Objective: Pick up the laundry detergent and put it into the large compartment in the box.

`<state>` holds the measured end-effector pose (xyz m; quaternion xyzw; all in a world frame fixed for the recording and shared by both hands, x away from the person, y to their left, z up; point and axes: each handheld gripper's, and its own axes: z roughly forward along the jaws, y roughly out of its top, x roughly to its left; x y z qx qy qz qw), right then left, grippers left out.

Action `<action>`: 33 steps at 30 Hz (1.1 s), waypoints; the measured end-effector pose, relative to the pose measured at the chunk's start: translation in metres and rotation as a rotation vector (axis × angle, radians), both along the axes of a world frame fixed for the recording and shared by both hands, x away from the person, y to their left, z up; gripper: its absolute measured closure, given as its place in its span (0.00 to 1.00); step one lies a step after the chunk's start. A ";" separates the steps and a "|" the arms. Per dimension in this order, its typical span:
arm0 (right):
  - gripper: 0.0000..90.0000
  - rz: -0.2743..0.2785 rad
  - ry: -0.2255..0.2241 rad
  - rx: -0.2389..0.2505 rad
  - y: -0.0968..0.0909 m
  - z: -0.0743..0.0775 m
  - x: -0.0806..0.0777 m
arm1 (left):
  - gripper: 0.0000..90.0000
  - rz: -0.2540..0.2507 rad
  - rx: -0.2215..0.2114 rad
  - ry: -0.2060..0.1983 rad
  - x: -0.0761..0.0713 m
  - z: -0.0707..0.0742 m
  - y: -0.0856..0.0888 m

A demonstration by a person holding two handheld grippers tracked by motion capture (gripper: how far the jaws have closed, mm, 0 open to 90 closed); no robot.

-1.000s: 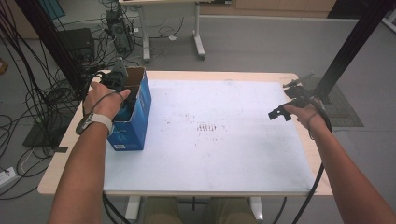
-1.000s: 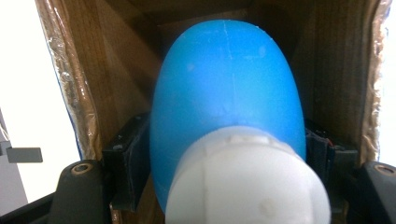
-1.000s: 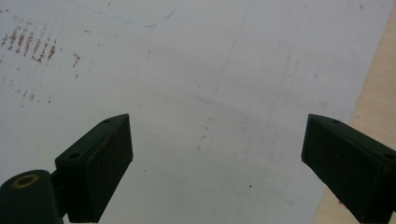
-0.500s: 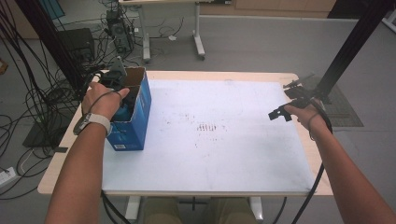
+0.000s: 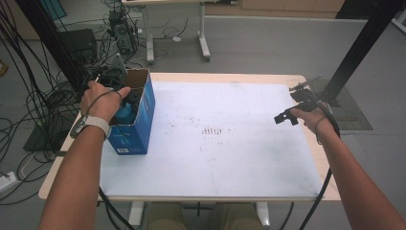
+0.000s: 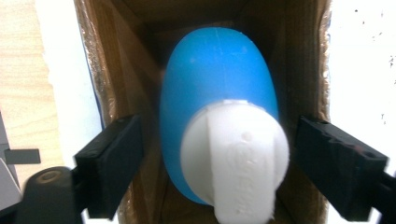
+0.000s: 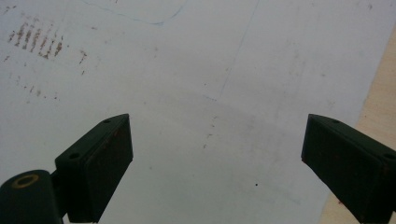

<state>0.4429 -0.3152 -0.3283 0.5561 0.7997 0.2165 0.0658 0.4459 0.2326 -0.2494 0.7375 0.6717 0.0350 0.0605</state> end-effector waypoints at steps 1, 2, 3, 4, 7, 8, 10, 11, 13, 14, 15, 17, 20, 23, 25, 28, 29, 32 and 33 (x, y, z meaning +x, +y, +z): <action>0.10 0.000 -0.001 0.001 0.000 0.000 0.000 | 0.14 -0.005 0.006 -0.001 0.000 0.001 0.000; 0.10 -0.002 -0.003 0.001 0.000 0.000 0.000 | 0.12 -0.004 0.010 -0.005 -0.001 0.003 -0.001; 0.10 -0.002 -0.003 0.001 -0.001 0.000 -0.001 | 0.12 -0.005 0.006 -0.010 -0.001 0.005 -0.002; 0.10 -0.002 -0.004 0.001 -0.001 0.001 -0.001 | 0.11 -0.008 0.005 -0.013 -0.002 0.006 -0.003; 0.10 -0.003 -0.005 0.002 -0.002 0.002 -0.001 | 0.09 -0.012 0.007 -0.019 -0.003 0.011 -0.004; 0.10 -0.003 -0.006 0.003 -0.002 0.002 -0.001 | 0.08 -0.013 0.004 -0.019 -0.004 0.012 -0.005; 0.10 -0.004 -0.007 0.005 -0.002 0.002 -0.002 | 0.07 -0.010 0.003 -0.029 -0.005 0.016 -0.006; 0.10 -0.003 -0.006 0.004 -0.002 0.002 -0.002 | 0.07 -0.009 0.002 -0.028 -0.006 0.017 -0.006; 0.10 -0.002 -0.008 0.004 -0.002 0.003 -0.002 | 0.07 -0.008 -0.003 -0.037 -0.007 0.021 -0.008; 0.10 -0.002 -0.008 0.003 -0.002 0.003 -0.002 | 0.06 -0.007 -0.013 -0.035 -0.007 0.022 -0.008; 0.10 -0.001 -0.008 0.003 -0.002 0.003 -0.003 | 0.06 0.001 -0.018 -0.039 -0.008 0.024 -0.009; 0.10 -0.001 -0.011 0.005 -0.002 0.004 -0.003 | 0.05 -0.002 -0.018 -0.045 -0.010 0.027 -0.010; 0.10 -0.001 -0.012 0.005 -0.002 0.005 -0.004 | 0.05 0.009 -0.013 -0.043 -0.012 0.032 -0.013; 0.10 0.000 -0.015 0.005 -0.003 0.006 -0.005 | 0.05 0.012 -0.025 -0.054 -0.015 0.038 -0.017; 0.10 -0.001 -0.016 0.006 -0.003 0.007 -0.005 | 0.05 0.017 -0.027 -0.058 -0.017 0.041 -0.021; 0.10 0.002 -0.019 0.005 -0.003 0.008 -0.006 | 0.05 0.013 -0.038 -0.057 -0.019 0.047 -0.027; 0.10 0.004 -0.022 0.004 -0.003 0.008 -0.006 | 0.05 0.012 -0.038 -0.062 -0.020 0.049 -0.029; 0.10 0.002 -0.019 0.006 -0.003 0.008 -0.007 | 0.05 0.009 -0.039 -0.076 -0.023 0.056 -0.036; 0.10 0.004 -0.021 0.006 -0.003 0.009 -0.007 | 0.05 0.011 -0.038 -0.077 -0.024 0.058 -0.038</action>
